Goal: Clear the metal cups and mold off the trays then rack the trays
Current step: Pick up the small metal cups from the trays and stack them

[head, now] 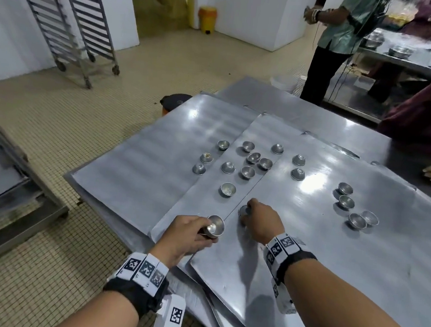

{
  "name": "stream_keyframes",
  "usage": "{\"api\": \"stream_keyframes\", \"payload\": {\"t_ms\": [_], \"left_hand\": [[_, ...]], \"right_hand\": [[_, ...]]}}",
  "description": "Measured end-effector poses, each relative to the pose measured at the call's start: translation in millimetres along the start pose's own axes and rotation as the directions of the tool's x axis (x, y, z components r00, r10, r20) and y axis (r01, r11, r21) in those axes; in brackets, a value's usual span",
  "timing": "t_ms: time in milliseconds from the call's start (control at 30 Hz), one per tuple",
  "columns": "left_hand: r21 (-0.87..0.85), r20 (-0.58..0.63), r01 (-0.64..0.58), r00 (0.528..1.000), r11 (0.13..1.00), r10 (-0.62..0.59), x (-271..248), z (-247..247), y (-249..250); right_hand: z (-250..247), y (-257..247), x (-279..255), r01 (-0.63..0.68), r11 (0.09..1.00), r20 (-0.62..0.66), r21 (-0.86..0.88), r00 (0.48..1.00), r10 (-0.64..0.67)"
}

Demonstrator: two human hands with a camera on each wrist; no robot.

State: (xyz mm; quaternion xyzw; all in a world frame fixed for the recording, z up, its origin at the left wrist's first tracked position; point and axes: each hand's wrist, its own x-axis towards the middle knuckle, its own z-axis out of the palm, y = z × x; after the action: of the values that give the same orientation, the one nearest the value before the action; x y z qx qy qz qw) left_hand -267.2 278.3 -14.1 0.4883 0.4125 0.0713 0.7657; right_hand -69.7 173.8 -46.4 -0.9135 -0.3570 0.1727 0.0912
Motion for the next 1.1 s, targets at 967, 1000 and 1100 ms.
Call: {"api": "stream_keyframes", "payload": {"t_ms": [967, 1000, 1100], "left_hand": [[0.033, 0.099, 0.009, 0.995, 0.999, -0.013, -14.5, 22.0, -21.0], [0.033, 0.101, 0.009, 0.995, 0.999, -0.013, -15.4, 22.9, -22.7], [0.048, 0.107, 0.006, 0.994, 0.999, -0.011, -18.4, 30.1, -27.8]], "right_hand": [[11.7, 31.9, -94.9, -0.017, 0.990, -0.062, 0.138, 0.998, 0.026], [11.1, 33.4, -99.5, -0.029, 0.989, -0.059, 0.144, 0.998, 0.038], [6.2, 36.9, -112.6, -0.047, 0.980, -0.067, 0.195, 0.996, 0.061]]}}
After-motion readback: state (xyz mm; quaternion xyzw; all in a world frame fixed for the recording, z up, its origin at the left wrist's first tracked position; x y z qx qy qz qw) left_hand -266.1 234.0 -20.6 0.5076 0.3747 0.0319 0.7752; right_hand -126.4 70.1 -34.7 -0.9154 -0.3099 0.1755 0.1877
